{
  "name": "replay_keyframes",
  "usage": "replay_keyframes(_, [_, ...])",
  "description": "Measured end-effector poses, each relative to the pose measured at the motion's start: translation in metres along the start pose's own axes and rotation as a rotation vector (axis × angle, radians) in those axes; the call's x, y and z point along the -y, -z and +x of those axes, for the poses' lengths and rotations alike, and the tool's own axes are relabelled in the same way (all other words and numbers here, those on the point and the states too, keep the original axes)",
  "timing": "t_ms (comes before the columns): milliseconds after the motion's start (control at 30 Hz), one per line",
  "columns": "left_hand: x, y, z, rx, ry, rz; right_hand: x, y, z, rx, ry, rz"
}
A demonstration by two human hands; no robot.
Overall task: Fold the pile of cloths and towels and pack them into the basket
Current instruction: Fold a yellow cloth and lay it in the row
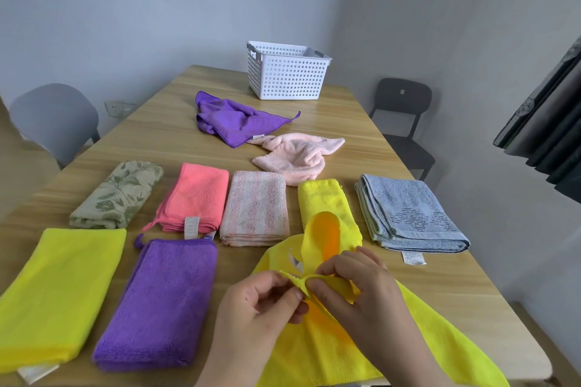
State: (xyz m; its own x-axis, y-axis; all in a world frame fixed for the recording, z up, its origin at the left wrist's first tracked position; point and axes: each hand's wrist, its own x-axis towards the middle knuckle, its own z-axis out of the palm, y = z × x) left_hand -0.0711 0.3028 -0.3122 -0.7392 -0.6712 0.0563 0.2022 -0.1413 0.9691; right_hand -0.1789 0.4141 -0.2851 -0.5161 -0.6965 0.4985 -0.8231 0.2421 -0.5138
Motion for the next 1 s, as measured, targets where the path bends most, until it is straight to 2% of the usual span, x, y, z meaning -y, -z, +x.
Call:
replay_keyframes(267, [-0.007, 0.000, -0.002, 0.007, -0.028, 0.040, 0.001, 0.001, 0.001, -0.041, -0.017, -0.035])
replay_keyframes(500, [-0.014, 0.002, -0.006, 0.038, -0.009, -0.023, 0.003, 0.000, 0.002, -0.024, -0.015, -0.038])
replay_keyframes(733, [-0.014, 0.001, -0.002, -0.049, -0.039, 0.065, 0.004, -0.001, 0.003, -0.004, 0.007, -0.041])
replay_keyframes(1000, [-0.032, 0.018, 0.015, -0.077, -0.148, 0.274, -0.005, 0.041, 0.022, 0.104, 0.150, -0.138])
